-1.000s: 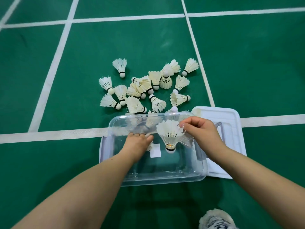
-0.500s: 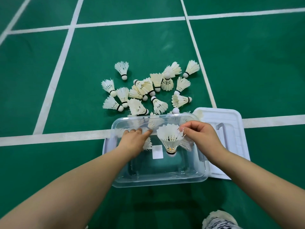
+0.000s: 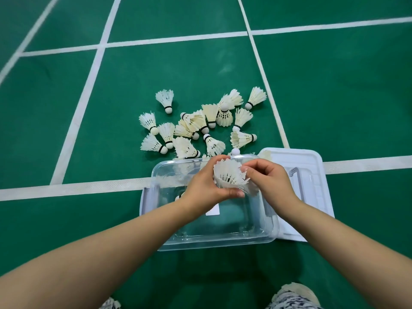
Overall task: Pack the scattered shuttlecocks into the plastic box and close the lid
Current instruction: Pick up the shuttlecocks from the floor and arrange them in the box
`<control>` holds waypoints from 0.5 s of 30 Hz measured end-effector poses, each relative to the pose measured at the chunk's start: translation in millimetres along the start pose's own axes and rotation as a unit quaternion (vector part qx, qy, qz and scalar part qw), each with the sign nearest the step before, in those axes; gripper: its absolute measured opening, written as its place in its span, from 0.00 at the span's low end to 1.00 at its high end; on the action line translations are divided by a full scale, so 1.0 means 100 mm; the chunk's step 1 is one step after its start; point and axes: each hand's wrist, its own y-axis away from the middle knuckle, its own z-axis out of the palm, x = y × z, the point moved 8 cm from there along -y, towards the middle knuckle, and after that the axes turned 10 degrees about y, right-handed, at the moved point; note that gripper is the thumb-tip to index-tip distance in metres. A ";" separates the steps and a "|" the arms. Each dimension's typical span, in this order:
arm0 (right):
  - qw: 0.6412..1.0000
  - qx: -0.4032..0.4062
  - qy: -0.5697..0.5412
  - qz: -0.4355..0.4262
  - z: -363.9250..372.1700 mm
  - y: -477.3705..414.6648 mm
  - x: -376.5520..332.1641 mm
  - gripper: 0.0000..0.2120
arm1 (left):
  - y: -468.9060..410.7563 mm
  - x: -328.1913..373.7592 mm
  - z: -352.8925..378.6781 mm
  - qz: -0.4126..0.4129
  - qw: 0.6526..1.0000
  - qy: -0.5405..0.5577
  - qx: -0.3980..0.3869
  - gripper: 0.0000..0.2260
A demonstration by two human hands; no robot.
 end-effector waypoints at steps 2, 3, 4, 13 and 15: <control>1.000 0.009 0.002 0.000 -0.01 0.00 0.01 0.14 | 0.00 0.08 -0.01 0.019 1.000 -0.012 0.017 0.28; 1.000 0.013 0.006 0.001 -0.02 0.00 0.03 0.14 | 0.00 0.13 -0.01 0.033 0.999 -0.024 0.024 0.26; 1.000 0.016 0.012 0.002 -0.02 0.00 0.04 0.13 | 0.00 0.16 -0.03 0.047 0.998 -0.036 0.036 0.25; 0.989 0.139 0.025 -0.033 -0.36 -0.02 -0.03 0.19 | -0.05 -0.05 -0.03 0.073 0.986 -0.094 0.113 0.23; 0.985 0.166 0.009 -0.049 -0.46 -0.03 -0.12 0.20 | -0.07 -0.10 0.00 0.083 0.982 -0.124 0.114 0.23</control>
